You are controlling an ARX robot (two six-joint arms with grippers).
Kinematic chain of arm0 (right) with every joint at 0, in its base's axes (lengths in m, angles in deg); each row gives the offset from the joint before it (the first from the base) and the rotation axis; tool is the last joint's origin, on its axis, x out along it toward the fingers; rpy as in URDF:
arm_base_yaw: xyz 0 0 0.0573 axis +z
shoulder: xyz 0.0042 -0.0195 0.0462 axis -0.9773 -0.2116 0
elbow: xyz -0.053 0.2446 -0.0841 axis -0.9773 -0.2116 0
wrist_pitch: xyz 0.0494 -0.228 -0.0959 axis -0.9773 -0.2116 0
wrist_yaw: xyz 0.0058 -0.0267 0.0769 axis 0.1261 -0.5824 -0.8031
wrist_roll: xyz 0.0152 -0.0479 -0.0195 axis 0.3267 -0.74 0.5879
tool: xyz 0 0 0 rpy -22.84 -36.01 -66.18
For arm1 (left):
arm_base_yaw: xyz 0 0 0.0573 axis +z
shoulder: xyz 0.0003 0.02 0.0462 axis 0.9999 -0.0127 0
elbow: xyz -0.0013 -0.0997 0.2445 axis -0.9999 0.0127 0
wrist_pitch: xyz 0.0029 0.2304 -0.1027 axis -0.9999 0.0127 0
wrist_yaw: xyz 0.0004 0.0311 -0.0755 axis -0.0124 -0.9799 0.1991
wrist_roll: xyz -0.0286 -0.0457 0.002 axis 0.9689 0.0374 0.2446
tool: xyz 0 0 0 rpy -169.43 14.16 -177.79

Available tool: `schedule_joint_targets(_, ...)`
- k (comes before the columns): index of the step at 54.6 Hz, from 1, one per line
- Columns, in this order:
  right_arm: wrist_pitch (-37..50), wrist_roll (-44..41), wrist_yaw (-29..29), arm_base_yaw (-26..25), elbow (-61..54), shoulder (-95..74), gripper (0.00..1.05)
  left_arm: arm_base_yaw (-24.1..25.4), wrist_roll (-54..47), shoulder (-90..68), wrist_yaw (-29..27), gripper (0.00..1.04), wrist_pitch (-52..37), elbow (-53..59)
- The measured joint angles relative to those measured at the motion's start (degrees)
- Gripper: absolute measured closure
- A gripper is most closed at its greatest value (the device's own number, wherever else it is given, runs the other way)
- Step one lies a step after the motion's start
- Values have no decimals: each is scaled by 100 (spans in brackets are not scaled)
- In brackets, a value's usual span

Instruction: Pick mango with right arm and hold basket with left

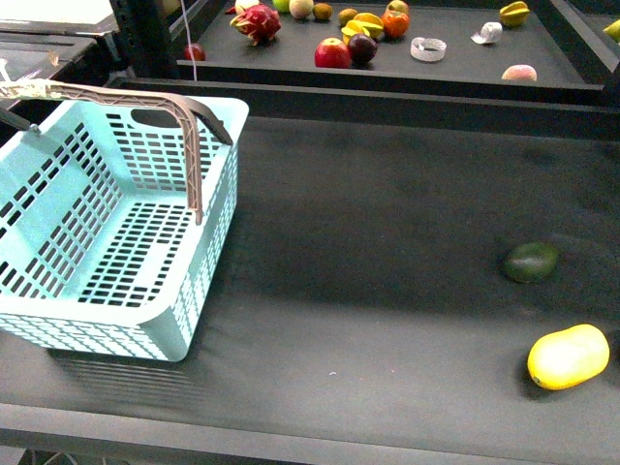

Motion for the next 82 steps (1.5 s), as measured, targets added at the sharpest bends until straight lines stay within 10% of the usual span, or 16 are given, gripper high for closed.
schedule_joint_targets(32,0,0,0,0,2,0,8,-339,3333,-5222,634,8,-739,-3010)
schedule_joint_targets(68,0,0,2,0,0,0,8,656,4553,-7084,811,8,83,-5748)
schedule_joint_targets(82,0,-2,2,0,0,0,8,605,4426,-7187,946,53,216,-5884)
